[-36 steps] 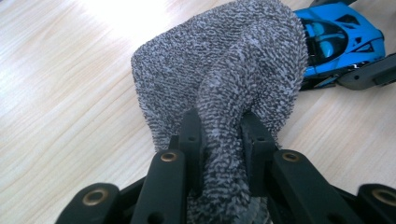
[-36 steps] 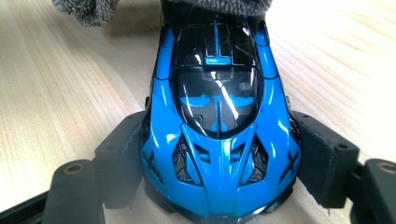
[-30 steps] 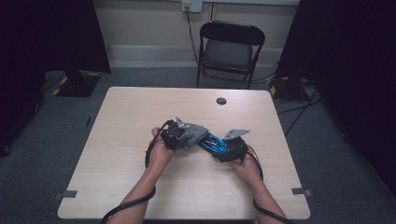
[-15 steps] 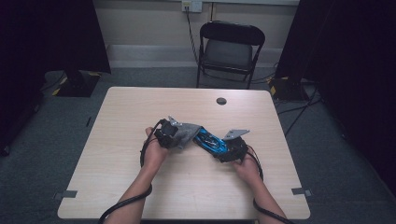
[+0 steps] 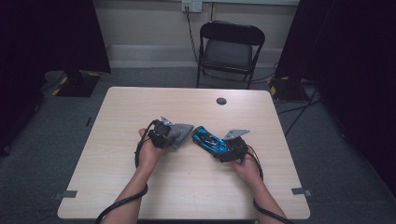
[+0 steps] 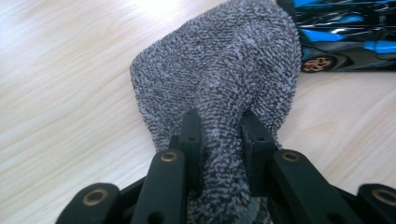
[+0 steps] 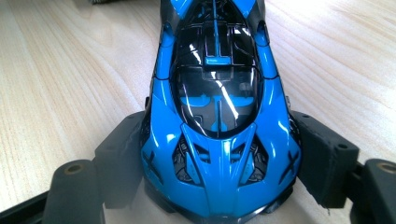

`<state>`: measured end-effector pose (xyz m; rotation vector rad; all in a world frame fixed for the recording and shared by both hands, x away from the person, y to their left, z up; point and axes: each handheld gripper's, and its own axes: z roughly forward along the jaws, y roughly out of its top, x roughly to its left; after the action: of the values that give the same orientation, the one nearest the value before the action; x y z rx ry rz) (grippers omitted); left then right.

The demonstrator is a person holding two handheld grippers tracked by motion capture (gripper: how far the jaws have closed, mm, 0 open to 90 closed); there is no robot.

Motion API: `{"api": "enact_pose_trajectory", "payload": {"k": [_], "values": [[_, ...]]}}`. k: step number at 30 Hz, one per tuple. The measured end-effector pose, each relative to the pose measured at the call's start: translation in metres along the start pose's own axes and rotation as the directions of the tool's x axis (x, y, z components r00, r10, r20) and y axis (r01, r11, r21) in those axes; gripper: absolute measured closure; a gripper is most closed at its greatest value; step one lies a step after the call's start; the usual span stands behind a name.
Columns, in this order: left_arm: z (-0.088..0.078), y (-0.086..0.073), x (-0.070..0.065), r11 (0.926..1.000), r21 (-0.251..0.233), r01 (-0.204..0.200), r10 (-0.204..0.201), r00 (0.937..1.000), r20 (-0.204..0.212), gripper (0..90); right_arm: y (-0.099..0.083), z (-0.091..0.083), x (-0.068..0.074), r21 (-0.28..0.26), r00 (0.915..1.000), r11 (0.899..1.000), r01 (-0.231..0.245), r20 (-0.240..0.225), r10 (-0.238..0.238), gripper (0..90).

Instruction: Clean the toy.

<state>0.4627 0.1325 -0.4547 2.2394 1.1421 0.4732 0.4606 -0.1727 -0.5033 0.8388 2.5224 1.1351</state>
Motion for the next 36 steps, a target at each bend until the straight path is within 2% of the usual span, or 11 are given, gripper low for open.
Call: {"api": "enact_pose_trajectory", "payload": {"k": [2,7,8,9,12,20,22,24,28,30,36], "values": [[-0.002,-0.002,0.002,1.0000,-0.001,-0.003,0.003,0.9999,-0.013,74.0,0.000,0.000,0.000,0.000,1.0000,1.000,0.000,0.000,0.000,25.3],[-0.011,-0.005,0.008,0.9996,-0.020,0.020,-0.020,0.9998,-0.008,74.0,0.000,0.000,0.000,0.000,1.0000,1.000,0.000,0.000,0.000,25.3],[-0.014,-0.005,0.009,0.9986,-0.035,0.039,-0.039,0.9992,-0.006,74.0,0.000,0.000,0.000,0.000,1.0000,1.000,0.000,0.000,0.000,25.3],[-0.020,-0.003,0.007,0.9977,-0.058,0.033,-0.033,0.9994,0.006,74.0,0.000,0.000,0.000,0.000,1.0000,1.000,0.000,0.000,0.000,25.3],[-0.025,-0.001,0.004,0.9974,-0.070,0.019,-0.018,0.9998,0.012,74.0,0.000,0.000,0.000,0.000,1.0000,1.000,0.000,0.000,0.000,25.3],[-0.034,0.010,-0.021,0.9916,-0.128,-0.018,0.028,0.9968,0.075,73.9,0.000,0.000,0.000,0.000,1.0000,1.000,0.000,0.000,0.000,25.3],[-0.035,0.014,-0.033,0.9898,-0.134,-0.049,0.062,0.9939,0.092,73.9,0.000,0.000,0.000,0.000,1.0000,1.000,0.000,0.001,0.000,25.3],[-0.034,0.015,-0.038,0.9888,-0.134,-0.065,0.077,0.9934,0.085,73.9,0.000,0.000,0.000,0.000,1.0000,1.000,0.000,0.000,0.000,25.3],[-0.034,0.018,-0.056,0.9838,-0.143,-0.108,0.124,0.9866,0.106,73.8,0.000,0.000,0.000,0.000,1.0000,1.000,0.000,0.001,0.000,25.4],[-0.033,0.019,-0.060,0.9831,-0.149,-0.106,0.124,0.9855,0.117,73.9,0.000,0.000,0.000,0.000,1.0000,1.000,0.000,0.001,0.000,25.3],[-0.026,0.020,-0.078,0.9800,-0.140,-0.141,0.162,0.9761,0.145,73.8,0.000,0.000,0.000,0.000,1.0000,1.000,0.001,0.001,-0.001,25.3]]}}
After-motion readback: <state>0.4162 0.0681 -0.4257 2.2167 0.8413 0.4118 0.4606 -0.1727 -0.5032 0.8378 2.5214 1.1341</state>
